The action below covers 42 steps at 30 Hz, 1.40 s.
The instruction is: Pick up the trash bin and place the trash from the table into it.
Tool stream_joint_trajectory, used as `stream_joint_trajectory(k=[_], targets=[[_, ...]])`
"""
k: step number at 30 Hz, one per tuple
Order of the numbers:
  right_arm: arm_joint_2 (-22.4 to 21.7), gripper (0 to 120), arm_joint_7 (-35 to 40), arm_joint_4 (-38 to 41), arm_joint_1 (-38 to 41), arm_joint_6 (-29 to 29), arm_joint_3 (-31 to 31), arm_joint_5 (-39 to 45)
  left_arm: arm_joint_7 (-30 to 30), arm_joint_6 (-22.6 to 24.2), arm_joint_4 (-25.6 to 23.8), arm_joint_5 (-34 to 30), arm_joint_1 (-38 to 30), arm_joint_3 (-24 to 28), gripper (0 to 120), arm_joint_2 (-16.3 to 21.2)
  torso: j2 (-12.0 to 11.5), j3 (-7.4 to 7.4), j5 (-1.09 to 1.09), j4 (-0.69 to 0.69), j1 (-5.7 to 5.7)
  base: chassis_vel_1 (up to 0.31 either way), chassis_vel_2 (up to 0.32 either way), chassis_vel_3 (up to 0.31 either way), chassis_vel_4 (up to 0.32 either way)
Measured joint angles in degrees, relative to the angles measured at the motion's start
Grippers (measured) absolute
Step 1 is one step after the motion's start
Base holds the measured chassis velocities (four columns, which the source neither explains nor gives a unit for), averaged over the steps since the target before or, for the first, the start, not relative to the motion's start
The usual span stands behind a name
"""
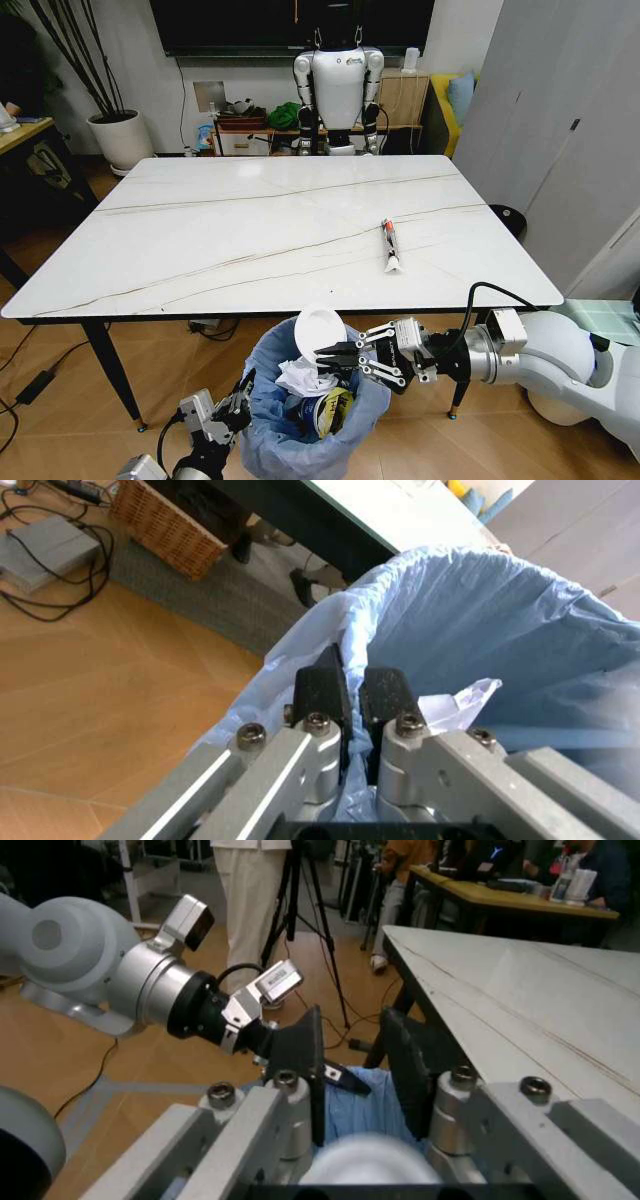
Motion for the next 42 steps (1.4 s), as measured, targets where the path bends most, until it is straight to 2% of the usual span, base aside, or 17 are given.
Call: stream_joint_trajectory(k=[1, 4, 6, 9, 10, 13, 14, 17, 19, 21, 34, 42], targets=[[0.0, 21, 0.0, 0.0, 0.0, 0.0, 0.0, 0.0, 0.0, 0.0, 0.0, 0.0, 0.0, 0.0, 0, 0.0, 0.0, 0.00, 0.00, 0.00, 0.00, 0.000, 0.000, 0.000, 0.000], [0.1, 38, 0.2, -0.4, -0.1, 0.0, 0.1, -0.2, 0.0, 0.0, 0.0, 0.0, 0.0, 0.0, 0, -0.1, 0.0, 0.00, 0.00, 0.00, 0.00, 0.000, 0.000, 0.000, 0.000], [0.2, 41, 1.3, -0.6, -0.1, 0.0, 0.3, 0.0, 0.0, 0.0, 0.0, 0.0, 0.0, 0.0, 0, -0.1, 0.0, 0.00, 0.00, 0.00, 0.00, 0.000, 0.000, 0.000, 0.000], [1.7, 56, 8.5, -3.3, 1.4, -1.4, 1.2, 2.9, 0.0, 0.0, -0.2, 0.1, 0.4, 0.0, 0, -0.1, 0.0, 0.00, -0.01, -0.01, 0.00, 0.000, 0.000, 0.000, 0.000], [1.7, 56, 8.5, -3.3, 1.4, -1.4, 1.2, 2.9, 0.0, 0.0, -0.2, 0.1, 0.4, 0.0, 0, -0.1, 0.0, 0.00, -0.01, -0.01, 0.00, 0.000, 0.000, 0.000, 0.000], [4.5, 70, 15.3, -9.5, 4.4, -3.1, 1.2, 6.9, 0.1, 0.0, -0.6, 0.2, 1.1, -0.2, 0, -0.1, 0.0, 0.00, 0.02, 0.02, 0.00, 0.000, 0.000, 0.000, 0.000], [4.5, 70, 15.3, -9.5, 4.4, -3.1, 1.2, 6.9, 0.1, 0.0, -0.6, 0.2, 1.1, -0.2, 0, -0.1, 0.0, 0.00, 0.02, 0.02, 0.00, 0.000, 0.000, 0.000, 0.000], [7.5, 84, 21.1, -15.9, 7.8, -7.2, 0.9, 9.3, 0.2, 0.0, -1.3, 0.2, 1.7, -1.0, 0, 0.0, 0.0, 0.01, 0.00, 0.00, 0.00, 0.000, 0.000, 0.000, 0.000], [8.2, 88, 22.7, -17.1, 8.7, -8.3, 0.6, 9.5, 0.2, 0.0, -1.4, 0.2, 1.8, -1.2, 0, 0.0, 0.0, 0.01, 0.00, 0.00, 0.01, 0.000, 0.000, 0.000, 0.000], [10.4, 97, 27.1, -19.7, 11.2, -10.5, -1.4, 10.6, 0.2, 0.0, -1.8, 0.1, 2.0, -1.6, 0, -0.1, 0.0, 0.01, 0.00, 0.00, 0.01, 0.000, 0.000, 0.000, 0.000], [17.7, 100, 39.1, -28.0, 15.7, -15.2, -7.4, 12.2, 0.2, 0.0, -2.3, 0.0, 2.5, -2.8, 0, -0.6, 0.0, 0.00, 0.00, 0.00, 0.01, 0.000, 0.000, 0.000, 0.000], [18.2, 100, 41.7, -30.9, 16.0, -17.3, -7.7, 12.4, 0.1, 0.0, -2.3, -0.6, 2.3, -3.3, 0, -0.4, 0.0, 0.00, 0.01, -0.01, 0.01, 0.000, 0.000, 0.000, 0.000]])
